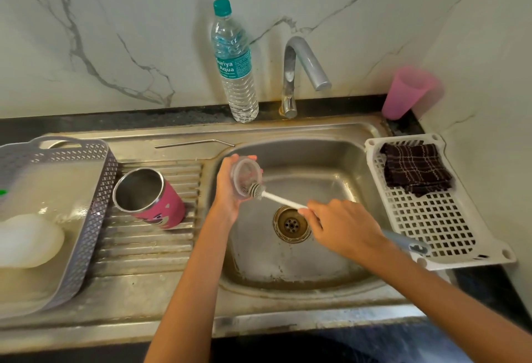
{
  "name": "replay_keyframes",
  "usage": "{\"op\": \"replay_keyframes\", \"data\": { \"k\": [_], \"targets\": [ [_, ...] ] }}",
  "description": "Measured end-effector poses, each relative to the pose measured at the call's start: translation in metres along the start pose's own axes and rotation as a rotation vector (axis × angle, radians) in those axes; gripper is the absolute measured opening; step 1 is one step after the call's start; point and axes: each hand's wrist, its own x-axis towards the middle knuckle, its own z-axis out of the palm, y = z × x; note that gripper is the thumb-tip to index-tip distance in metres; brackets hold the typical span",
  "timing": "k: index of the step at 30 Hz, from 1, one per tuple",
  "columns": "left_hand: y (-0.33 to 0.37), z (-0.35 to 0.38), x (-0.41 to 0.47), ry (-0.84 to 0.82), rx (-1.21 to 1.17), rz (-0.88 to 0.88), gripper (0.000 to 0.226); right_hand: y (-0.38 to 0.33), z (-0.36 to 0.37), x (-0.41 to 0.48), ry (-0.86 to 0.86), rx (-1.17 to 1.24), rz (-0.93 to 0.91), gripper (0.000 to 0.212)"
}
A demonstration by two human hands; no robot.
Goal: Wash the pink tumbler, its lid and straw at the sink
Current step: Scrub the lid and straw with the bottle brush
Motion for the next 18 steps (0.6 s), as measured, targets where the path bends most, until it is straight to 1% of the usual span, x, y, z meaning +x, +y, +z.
{"op": "replay_keyframes", "data": {
  "k": [2,4,6,8,10,12,14,16,18],
  "targets": [
    [-0.007,0.0,0.002,0.0,0.062,-0.004,0.047,0.003,-0.007,0.005,0.022,-0.008,-0.023,0.041],
    [-0.012,0.0,0.001,-0.029,0.117,0.006,0.047,0.015,-0.011,0.016,0.024,-0.035,0.014,0.041],
    [-0.009,0.0,0.002,-0.027,0.177,0.046,0.045,0.025,-0.009,0.022,0.026,-0.045,0.058,0.043],
    [-0.004,0.002,0.003,0.009,0.241,0.097,0.045,0.022,-0.002,0.017,-0.013,-0.019,0.067,0.043],
    [-0.002,0.003,0.005,0.056,0.211,0.116,0.047,0.007,0.004,0.005,-0.056,0.02,0.027,0.043],
    [-0.004,0.003,0.004,0.097,0.155,0.112,0.049,-0.004,0.002,-0.003,-0.037,0.058,-0.01,0.043],
    [-0.008,0.002,0.002,0.079,0.187,0.101,0.052,0.001,-0.002,0.004,-0.025,0.067,-0.003,0.043],
    [-0.013,0.0,-0.001,0.032,0.216,0.081,0.054,0.017,-0.005,0.018,-0.015,0.054,0.041,0.044],
    [-0.01,0.0,-0.002,0.024,0.214,0.091,0.053,0.023,-0.003,0.023,-0.006,0.034,0.067,0.045]
  ]
}}
